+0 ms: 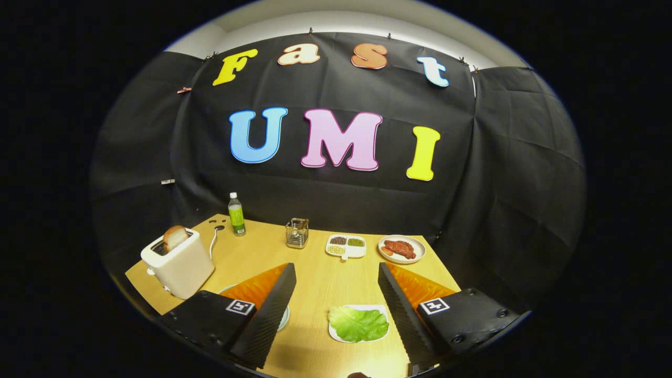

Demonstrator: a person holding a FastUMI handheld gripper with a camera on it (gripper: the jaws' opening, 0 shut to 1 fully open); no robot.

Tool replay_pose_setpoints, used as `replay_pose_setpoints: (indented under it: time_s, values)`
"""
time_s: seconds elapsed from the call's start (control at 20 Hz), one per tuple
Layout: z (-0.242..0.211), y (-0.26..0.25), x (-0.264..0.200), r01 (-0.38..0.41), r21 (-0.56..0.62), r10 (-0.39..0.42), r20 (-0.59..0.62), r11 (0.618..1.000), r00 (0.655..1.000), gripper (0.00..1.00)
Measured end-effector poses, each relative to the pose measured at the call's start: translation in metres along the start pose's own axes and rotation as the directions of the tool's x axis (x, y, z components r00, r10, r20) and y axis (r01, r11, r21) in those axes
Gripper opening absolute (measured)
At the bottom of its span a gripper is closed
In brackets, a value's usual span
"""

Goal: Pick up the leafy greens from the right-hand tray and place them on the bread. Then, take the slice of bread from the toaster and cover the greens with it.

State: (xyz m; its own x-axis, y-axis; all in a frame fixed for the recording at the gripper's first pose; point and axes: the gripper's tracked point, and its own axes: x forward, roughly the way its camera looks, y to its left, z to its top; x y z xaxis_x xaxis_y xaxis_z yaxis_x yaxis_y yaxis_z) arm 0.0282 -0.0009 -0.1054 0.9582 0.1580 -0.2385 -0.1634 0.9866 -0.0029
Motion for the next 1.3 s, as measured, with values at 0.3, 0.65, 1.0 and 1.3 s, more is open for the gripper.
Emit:
replay_pose_setpoints:
  time_s: [0.3,0.65,1.0,1.3]
  values:
    - [-0.065,-0.021,0.038,-0.078,-0.032,0.071,-0.175,0.996,0.982,0.98]
    - [-0.155,-0.032,0.077,-0.194,-0.057,0.162,-0.356,0.979,0.921,0.98]
    - [-0.232,-0.041,0.110,-0.217,-0.050,0.160,-0.517,0.975,0.841,0.98]
    - [-0.259,-0.037,0.121,-0.201,0.006,0.168,-0.575,0.980,0.801,0.99]
